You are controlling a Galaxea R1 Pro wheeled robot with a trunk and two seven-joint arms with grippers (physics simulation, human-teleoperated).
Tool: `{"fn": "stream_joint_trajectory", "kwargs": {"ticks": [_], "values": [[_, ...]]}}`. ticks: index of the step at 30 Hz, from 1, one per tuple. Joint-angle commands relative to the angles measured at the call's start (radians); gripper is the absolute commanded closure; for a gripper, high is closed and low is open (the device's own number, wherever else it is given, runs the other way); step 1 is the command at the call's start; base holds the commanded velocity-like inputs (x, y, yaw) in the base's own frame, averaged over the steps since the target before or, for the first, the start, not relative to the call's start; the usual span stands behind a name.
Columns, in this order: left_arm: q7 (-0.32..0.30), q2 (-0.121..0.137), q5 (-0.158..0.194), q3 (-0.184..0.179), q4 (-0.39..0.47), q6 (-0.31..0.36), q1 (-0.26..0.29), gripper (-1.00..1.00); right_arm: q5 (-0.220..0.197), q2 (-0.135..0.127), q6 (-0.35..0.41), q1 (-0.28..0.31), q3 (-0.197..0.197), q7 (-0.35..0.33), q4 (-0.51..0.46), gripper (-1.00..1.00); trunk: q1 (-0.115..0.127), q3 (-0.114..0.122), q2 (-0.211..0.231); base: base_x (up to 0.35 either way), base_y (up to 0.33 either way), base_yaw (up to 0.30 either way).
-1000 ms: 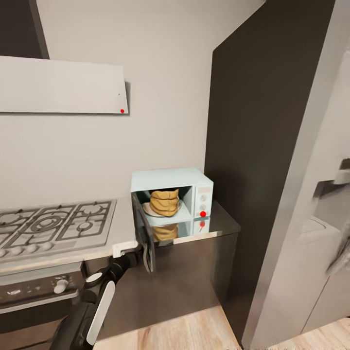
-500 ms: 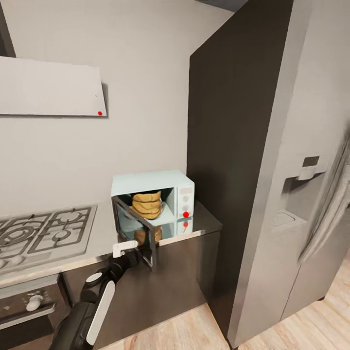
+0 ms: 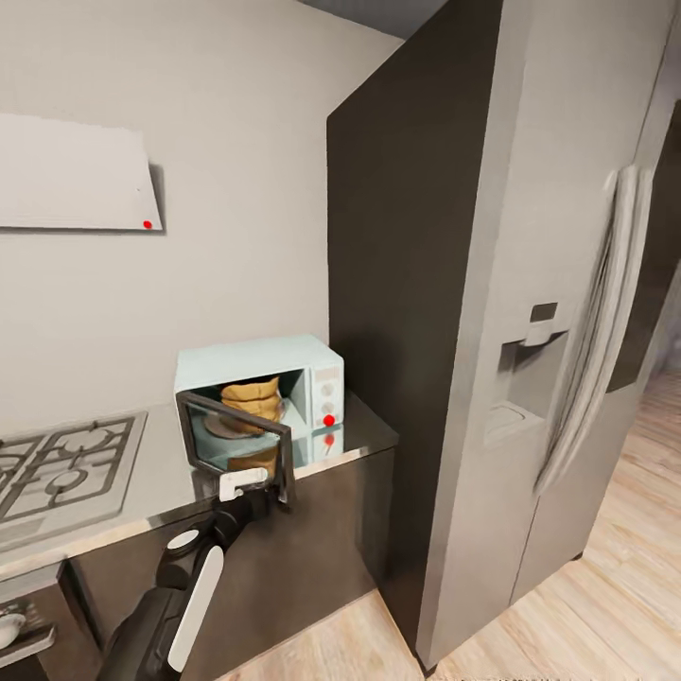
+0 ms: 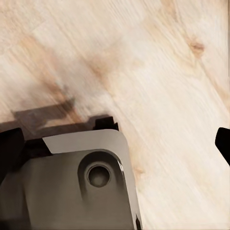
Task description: In the kitchen, take the popcorn bag from the countertop, put it into the microwave, and heat it until the popcorn is cooked so the cooked popcorn ends up inside the bag.
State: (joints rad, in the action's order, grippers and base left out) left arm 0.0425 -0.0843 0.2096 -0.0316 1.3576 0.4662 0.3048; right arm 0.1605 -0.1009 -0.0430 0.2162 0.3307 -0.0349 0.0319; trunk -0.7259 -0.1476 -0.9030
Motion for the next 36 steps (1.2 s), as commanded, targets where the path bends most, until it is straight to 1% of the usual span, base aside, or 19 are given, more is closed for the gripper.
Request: {"fn": "stream_joint_trajectory", "kwargs": {"ticks": [1, 4, 10, 36], "values": [[0.005, 0.000, 0.011, 0.000, 0.002, 0.005, 0.000, -1.00, 0.010, -0.001, -0.005, 0.002, 0.008, -0.002, 0.003, -1.00, 0.000, -0.001, -0.001, 0.006, 0.000, -0.241], [0.006, 0.001, 0.011, -0.001, 0.002, 0.006, 0.000, -1.00, 0.010, -0.001, -0.006, 0.002, 0.008, -0.001, 0.003, -1.00, 0.000, 0.001, -0.001, 0.108, 0.000, -0.128], [0.007, 0.002, 0.011, -0.001, 0.002, 0.005, 0.000, -1.00, 0.014, -0.002, -0.018, 0.002, 0.008, -0.002, 0.002, -1.00, 0.000, 0.001, -0.001, 0.238, 0.000, -0.009], [0.007, 0.001, 0.011, -0.002, 0.000, 0.006, 0.000, -1.00, 0.016, -0.002, -0.019, 0.002, 0.007, -0.002, 0.002, -1.00, 0.000, 0.001, -0.001, 0.290, 0.000, 0.000]]}}
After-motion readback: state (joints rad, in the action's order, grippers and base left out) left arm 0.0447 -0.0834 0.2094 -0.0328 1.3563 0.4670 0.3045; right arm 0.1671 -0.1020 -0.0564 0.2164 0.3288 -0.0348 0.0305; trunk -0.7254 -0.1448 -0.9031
